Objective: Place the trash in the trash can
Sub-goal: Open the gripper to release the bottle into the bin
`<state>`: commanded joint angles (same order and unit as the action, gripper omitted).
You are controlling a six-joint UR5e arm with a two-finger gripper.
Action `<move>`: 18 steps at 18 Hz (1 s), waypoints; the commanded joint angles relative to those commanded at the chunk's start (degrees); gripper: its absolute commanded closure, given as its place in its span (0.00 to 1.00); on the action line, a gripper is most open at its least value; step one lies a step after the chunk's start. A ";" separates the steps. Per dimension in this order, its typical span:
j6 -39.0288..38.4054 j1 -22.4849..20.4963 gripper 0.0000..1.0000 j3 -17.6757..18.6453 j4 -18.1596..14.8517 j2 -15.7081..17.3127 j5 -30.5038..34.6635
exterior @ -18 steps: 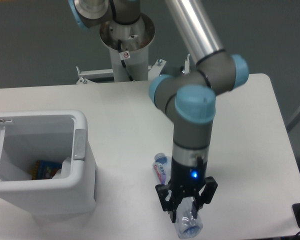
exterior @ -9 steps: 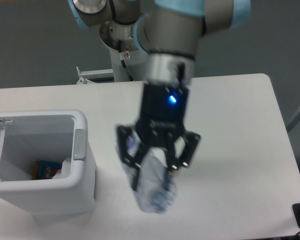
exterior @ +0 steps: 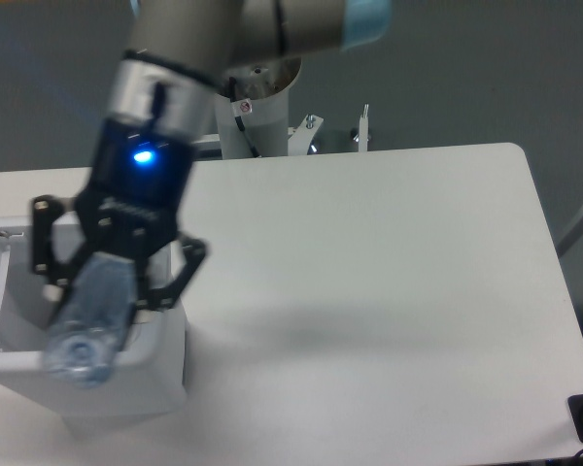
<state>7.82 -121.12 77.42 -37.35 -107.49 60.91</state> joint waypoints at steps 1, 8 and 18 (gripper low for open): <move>0.27 0.36 0.43 0.79 0.00 0.00 -0.09; 0.71 0.45 0.00 0.89 -0.09 0.88 0.09; 6.23 -16.07 0.00 1.50 -0.96 2.02 10.98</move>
<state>14.04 -137.19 78.92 -38.32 -105.47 71.89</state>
